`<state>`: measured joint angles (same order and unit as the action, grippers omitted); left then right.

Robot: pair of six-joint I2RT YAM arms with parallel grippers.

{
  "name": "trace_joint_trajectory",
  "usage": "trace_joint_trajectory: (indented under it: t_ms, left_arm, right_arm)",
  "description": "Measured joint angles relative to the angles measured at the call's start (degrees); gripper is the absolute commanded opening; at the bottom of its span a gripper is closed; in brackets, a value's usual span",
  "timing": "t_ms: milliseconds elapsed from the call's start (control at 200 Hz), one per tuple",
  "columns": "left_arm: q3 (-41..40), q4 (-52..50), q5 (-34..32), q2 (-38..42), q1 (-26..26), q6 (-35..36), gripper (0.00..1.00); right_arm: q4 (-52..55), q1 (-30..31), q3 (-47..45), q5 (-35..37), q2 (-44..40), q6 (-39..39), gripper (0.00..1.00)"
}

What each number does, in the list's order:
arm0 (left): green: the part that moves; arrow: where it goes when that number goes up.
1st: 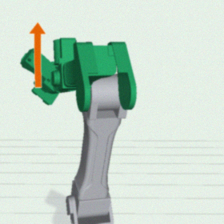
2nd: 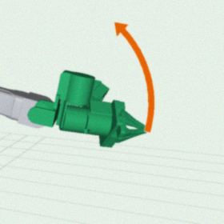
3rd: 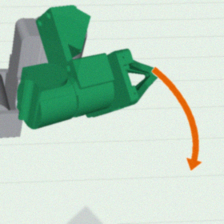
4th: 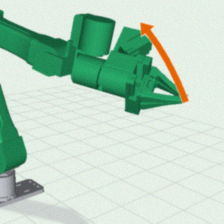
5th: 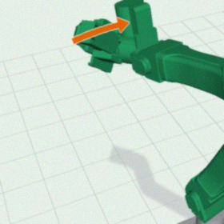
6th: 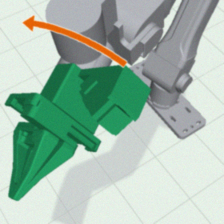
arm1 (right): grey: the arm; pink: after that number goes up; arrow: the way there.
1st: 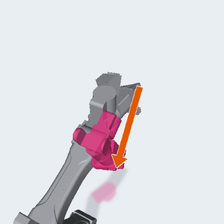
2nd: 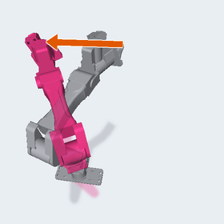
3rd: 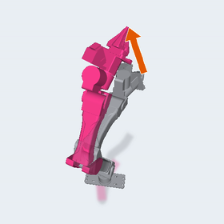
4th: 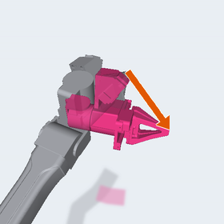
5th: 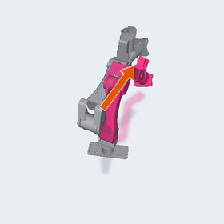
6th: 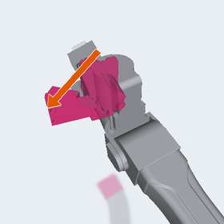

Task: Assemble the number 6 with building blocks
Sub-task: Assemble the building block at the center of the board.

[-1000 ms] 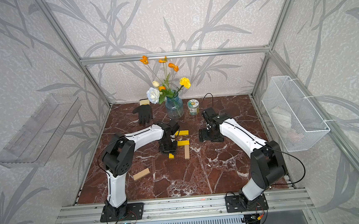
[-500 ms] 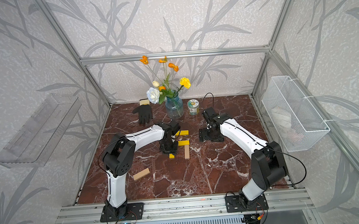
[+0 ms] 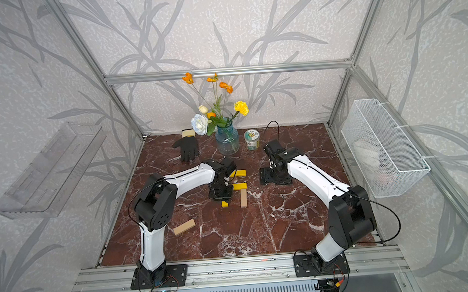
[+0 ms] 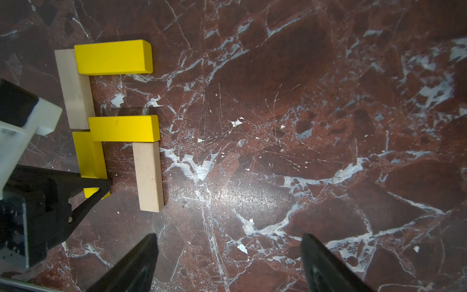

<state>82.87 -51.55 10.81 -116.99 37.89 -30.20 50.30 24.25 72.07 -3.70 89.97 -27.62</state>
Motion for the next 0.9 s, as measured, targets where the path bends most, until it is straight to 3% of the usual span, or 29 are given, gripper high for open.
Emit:
trace_joint_trajectory:
  t_ms: [160,235,685,785,900]
  left_arm:
    - [0.0,0.2,0.1,0.0,0.0,-0.1,0.45]
    - [0.0,0.3,0.3,0.0,0.2,-0.1,0.55]
    - [0.4,-1.5,-0.9,1.8,0.4,-0.1,0.7]
    - [6.0,-6.4,-0.6,3.9,0.4,0.3,0.71]
    - [19.2,-10.3,-1.3,7.4,0.4,1.2,0.75]
  right_arm:
    - [0.0,0.0,0.0,0.0,0.0,0.0,0.89]
    - [0.0,0.1,0.0,0.0,0.0,0.0,0.89]
    - [-0.3,0.3,-0.4,0.4,-1.0,0.1,0.91]
    - [-0.3,0.3,-0.3,1.0,-2.0,0.4,0.91]
    - [-0.2,0.4,0.2,1.6,-2.2,1.6,0.92]
